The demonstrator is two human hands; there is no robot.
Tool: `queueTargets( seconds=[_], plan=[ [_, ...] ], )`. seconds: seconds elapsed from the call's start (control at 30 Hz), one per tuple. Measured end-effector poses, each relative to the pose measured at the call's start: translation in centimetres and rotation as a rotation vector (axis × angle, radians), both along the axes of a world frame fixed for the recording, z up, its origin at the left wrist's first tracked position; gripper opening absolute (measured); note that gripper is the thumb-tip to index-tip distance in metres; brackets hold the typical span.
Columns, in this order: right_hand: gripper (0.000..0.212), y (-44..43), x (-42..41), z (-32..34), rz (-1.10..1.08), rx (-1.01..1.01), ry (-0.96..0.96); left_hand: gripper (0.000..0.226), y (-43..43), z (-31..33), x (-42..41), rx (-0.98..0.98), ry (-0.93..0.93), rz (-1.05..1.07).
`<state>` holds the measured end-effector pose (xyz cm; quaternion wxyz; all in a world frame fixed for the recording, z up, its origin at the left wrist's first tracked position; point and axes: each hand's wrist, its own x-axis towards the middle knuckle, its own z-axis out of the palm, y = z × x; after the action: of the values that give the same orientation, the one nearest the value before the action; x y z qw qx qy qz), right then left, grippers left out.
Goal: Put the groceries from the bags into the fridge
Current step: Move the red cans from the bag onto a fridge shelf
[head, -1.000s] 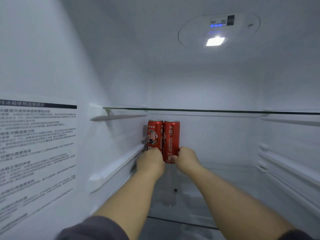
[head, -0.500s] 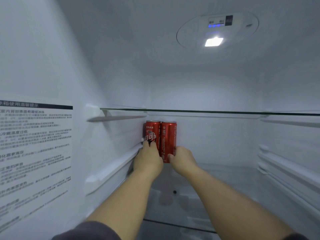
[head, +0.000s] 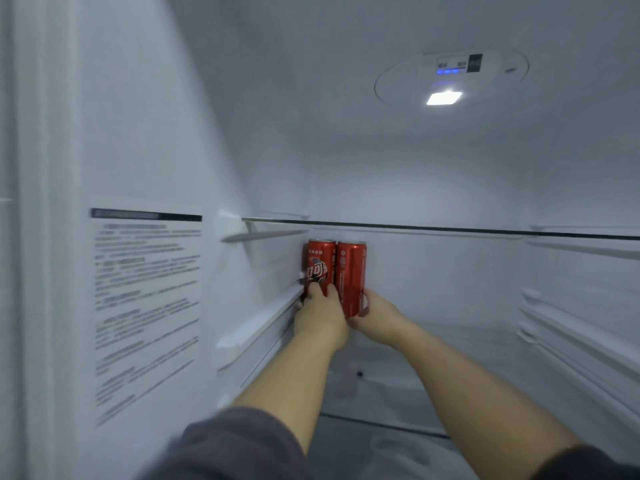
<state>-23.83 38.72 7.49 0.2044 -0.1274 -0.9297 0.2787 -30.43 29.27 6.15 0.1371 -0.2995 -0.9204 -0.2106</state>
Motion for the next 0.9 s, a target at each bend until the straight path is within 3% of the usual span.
queueTargets(
  seconds=[0.13,0.37,0.5,0.77,0.9],
  plan=[
    [0.077,-0.4,3.6,0.8,-0.238,0.162,-0.243,0.068,-0.4,0.7,1.7,-0.099,-0.005,0.048],
    [0.062,-4.1,14.6,0.4,-0.534,0.499,-0.364,0.070,-2.7,1.8,9.4,-0.181,-0.024,0.052],
    [0.058,-8.3,21.3,0.1,-0.637,0.597,-0.356,0.067,-5.0,2.1,16.7,-0.062,0.043,-0.113],
    [0.070,-17.0,38.1,0.1,-0.865,0.796,-0.370,0.072,-12.9,-1.0,30.4,0.223,0.181,-0.511],
    [0.070,-22.0,46.0,-1.1,-0.974,0.875,-0.235,0.070,-15.4,-3.1,37.4,0.348,0.221,-0.752]
  ],
)
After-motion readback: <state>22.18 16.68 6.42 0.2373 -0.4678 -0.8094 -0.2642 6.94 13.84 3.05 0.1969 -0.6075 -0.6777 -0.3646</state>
